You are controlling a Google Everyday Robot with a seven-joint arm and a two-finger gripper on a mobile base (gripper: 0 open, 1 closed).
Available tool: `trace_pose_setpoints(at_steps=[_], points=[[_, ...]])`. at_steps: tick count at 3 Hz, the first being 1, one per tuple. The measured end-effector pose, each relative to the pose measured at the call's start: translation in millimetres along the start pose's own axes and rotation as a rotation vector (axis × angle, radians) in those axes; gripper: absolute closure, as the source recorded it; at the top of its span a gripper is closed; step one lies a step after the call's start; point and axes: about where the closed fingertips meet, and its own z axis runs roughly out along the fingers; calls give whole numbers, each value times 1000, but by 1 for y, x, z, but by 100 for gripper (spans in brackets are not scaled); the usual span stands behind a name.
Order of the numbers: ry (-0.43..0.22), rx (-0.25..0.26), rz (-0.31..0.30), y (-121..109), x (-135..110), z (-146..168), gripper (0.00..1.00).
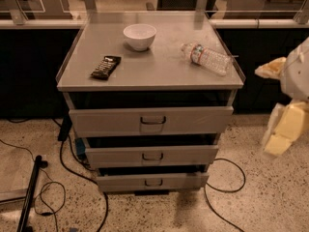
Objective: Open middle drawer
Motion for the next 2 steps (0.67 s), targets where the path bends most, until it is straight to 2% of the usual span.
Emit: trace_pose_setpoints(at_steps=[1, 2], points=[[-118, 21, -36, 19, 2, 27, 0], [-155, 83, -67, 22, -4, 62, 0]])
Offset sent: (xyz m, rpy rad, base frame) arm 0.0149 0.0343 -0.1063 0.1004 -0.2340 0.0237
